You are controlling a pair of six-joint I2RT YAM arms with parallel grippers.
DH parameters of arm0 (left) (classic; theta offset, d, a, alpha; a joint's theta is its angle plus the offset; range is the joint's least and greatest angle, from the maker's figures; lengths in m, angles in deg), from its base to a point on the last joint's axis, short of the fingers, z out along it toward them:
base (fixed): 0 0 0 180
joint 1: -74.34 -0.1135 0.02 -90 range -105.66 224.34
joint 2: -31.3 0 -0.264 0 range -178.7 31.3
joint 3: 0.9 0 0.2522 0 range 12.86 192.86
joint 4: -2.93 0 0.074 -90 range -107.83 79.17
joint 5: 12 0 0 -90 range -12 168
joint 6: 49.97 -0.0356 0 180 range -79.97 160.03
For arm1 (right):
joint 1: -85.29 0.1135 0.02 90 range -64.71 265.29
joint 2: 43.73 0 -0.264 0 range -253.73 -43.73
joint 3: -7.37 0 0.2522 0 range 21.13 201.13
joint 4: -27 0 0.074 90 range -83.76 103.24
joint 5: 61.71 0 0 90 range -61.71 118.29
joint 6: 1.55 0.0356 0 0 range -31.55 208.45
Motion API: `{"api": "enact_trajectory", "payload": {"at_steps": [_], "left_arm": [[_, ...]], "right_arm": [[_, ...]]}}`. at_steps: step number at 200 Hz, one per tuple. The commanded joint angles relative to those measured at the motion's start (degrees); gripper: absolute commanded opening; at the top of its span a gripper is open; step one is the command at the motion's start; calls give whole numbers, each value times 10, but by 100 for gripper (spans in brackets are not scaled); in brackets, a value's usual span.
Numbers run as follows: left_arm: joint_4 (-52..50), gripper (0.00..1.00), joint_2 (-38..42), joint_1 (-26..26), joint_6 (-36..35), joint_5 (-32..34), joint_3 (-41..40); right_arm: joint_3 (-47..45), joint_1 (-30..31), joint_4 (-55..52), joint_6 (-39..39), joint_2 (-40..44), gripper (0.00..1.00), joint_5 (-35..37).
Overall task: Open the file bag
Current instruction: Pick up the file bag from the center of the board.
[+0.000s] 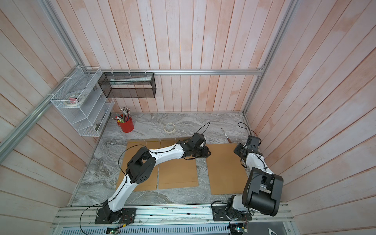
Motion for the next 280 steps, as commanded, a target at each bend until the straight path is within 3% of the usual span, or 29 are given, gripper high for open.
{"api": "enact_trajectory", "payload": {"at_steps": [1,280], "left_arm": [[-43,46,-21,6,-6,29,21],[-69,22,-90,6,11,21,92]], "right_arm": [[-8,-7,11,-15,-5,36,-13],[-30,-41,33,-35,-4,35,-54]]}}
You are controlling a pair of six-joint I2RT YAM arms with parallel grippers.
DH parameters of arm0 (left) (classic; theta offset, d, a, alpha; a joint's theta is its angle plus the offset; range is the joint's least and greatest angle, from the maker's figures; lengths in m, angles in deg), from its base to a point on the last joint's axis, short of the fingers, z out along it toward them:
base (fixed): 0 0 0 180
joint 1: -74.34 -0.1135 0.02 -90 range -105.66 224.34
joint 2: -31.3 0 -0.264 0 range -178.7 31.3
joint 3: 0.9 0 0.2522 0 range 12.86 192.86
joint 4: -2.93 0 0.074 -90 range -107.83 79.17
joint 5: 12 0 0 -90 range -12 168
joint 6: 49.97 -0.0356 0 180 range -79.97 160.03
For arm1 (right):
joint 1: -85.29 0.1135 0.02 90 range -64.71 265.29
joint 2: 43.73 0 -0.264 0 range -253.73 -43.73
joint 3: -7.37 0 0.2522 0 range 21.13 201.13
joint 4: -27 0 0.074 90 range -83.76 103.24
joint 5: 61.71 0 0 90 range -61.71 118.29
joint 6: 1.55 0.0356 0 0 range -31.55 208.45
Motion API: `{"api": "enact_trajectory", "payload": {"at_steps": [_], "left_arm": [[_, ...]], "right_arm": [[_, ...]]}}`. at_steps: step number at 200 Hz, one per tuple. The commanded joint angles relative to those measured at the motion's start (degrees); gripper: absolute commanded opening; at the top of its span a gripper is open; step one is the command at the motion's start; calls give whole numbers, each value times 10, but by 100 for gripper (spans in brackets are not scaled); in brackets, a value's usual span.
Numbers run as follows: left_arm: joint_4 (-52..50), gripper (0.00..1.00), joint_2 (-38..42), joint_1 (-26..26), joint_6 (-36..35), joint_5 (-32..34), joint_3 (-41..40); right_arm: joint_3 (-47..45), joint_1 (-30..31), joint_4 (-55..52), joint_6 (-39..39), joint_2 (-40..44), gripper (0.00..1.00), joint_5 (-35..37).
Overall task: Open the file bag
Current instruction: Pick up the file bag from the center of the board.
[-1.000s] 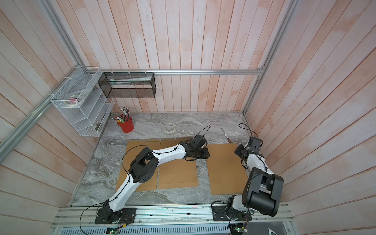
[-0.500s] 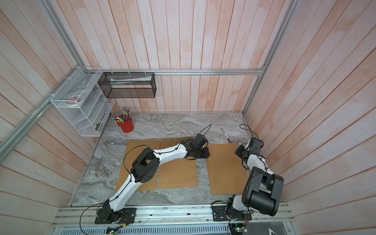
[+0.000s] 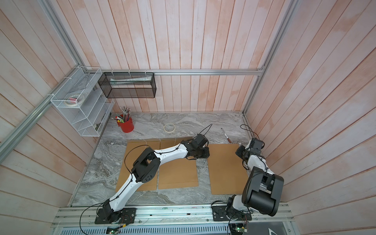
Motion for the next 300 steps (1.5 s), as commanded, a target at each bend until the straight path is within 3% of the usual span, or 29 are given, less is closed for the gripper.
{"api": "enact_trajectory", "payload": {"at_steps": [1,97,144,181,233,265,300], "left_arm": [[-14,22,-28,3,4,6,14],[7,22,-46,-5,36,-27,15],[-1,21,-50,-6,34,-27,21],[0,21,-46,-7,32,-28,17],[4,21,-42,-6,35,-31,11],[6,21,-43,-5,38,-33,13],[5,21,-42,-6,38,-36,11]], "right_arm": [[-6,-5,-1,-8,0,35,-8],[-8,-7,-1,-12,-10,35,-3],[1,-13,-23,-18,-16,34,50],[2,-25,-26,-23,-35,26,85],[-5,-38,-16,-28,-52,24,108],[9,-46,-24,-33,-90,4,83],[18,-49,-34,-38,-118,0,80]]}}
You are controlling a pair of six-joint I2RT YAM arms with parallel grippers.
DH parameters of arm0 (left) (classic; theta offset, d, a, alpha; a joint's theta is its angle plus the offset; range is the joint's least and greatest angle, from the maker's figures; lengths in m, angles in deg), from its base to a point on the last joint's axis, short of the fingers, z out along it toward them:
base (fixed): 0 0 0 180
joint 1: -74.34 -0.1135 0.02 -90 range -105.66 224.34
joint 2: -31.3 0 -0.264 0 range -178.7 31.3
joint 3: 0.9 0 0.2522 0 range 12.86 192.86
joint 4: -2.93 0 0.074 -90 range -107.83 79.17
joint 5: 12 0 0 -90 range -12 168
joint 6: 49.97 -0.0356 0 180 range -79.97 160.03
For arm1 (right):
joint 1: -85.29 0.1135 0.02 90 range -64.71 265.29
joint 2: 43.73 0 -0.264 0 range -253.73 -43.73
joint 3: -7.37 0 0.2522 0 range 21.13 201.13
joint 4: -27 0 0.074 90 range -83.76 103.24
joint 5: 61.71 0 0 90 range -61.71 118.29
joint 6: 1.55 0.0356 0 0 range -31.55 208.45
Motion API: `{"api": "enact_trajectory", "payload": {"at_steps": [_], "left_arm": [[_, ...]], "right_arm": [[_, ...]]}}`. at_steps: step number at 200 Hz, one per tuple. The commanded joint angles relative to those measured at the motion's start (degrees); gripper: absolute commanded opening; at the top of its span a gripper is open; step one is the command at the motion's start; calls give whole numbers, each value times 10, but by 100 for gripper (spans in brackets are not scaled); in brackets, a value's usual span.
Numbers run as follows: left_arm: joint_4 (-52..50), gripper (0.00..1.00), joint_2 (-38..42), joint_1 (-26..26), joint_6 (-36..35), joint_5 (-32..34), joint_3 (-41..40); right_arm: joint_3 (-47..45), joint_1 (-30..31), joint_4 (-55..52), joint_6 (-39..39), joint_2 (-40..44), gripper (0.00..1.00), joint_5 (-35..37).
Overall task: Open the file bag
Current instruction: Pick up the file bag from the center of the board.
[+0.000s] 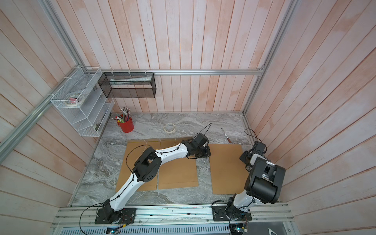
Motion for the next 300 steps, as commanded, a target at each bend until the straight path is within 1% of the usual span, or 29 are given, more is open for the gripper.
{"api": "enact_trajectory", "payload": {"at_steps": [1,22,70,101,132,165,212,241,279,300], "left_arm": [[-18,21,-23,0,2,-3,-8],[-15,21,-22,0,2,-4,-11],[-8,29,-23,0,5,-9,1],[-16,29,-34,0,5,-11,23],[-18,24,-42,0,7,-14,31],[-18,24,-47,0,7,-15,37],[-32,24,-66,4,5,-20,70],[-34,22,-68,5,4,-20,74],[-34,16,-66,5,3,-17,71],[-34,10,-62,4,2,-11,68]], "right_arm": [[4,-2,-25,-8,-24,0,-5],[4,-3,-26,-9,-30,0,-11],[8,-2,-34,-14,-38,0,-23],[9,-2,-35,-14,-36,0,-30],[9,-3,-34,-14,-32,0,-34],[7,-2,-32,-15,-33,0,-40],[7,-3,-32,-16,-38,0,-46],[8,-3,-31,-17,-39,0,-48],[9,-3,-31,-17,-39,0,-49],[9,-3,-32,-18,-39,0,-48]]}}
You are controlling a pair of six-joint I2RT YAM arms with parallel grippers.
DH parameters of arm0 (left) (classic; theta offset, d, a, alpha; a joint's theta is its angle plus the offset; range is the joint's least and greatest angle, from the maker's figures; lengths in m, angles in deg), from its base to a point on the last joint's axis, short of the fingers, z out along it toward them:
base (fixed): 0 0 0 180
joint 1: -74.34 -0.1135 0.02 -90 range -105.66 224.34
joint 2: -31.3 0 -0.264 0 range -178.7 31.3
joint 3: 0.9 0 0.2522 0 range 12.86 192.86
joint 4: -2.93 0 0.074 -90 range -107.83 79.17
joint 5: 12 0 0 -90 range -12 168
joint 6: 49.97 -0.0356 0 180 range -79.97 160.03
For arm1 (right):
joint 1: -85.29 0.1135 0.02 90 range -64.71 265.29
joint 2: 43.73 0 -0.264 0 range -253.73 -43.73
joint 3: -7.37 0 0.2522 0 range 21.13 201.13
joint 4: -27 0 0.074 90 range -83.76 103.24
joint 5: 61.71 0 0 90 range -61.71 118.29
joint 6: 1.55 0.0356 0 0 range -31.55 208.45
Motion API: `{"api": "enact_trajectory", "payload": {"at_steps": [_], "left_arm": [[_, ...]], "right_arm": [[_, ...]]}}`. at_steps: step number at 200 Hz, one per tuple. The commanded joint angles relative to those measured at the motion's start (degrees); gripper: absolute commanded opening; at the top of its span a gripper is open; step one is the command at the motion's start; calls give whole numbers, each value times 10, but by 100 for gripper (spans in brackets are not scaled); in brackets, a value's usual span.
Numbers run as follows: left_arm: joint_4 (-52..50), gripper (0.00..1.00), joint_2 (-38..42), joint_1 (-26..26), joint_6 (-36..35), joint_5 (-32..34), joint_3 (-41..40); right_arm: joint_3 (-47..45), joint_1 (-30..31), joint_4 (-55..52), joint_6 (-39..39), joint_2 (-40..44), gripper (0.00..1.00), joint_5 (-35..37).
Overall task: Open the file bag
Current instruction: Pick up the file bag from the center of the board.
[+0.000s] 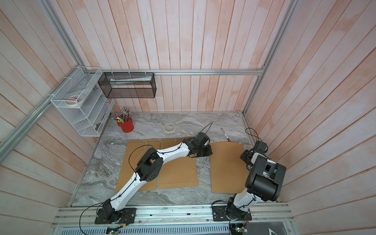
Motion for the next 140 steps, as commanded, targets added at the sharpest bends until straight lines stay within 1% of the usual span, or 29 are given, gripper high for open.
{"api": "enact_trajectory", "payload": {"at_steps": [1,26,47,65,91,140], "left_arm": [[-16,10,-23,7,-6,2,3],[-9,0,-8,7,-10,17,-13],[14,0,17,5,-19,40,-46],[58,0,56,6,-31,66,-101],[132,0,112,5,-66,101,-174],[239,0,189,5,-174,146,-248]], "right_arm": [[-4,4,-33,-4,-24,0,-26],[-4,4,-33,-5,-22,0,-23],[-2,4,-34,-4,-19,0,-23],[-1,4,-35,-2,-12,0,-25],[0,4,-35,2,8,7,-32],[7,4,-40,5,68,21,-52]]}}
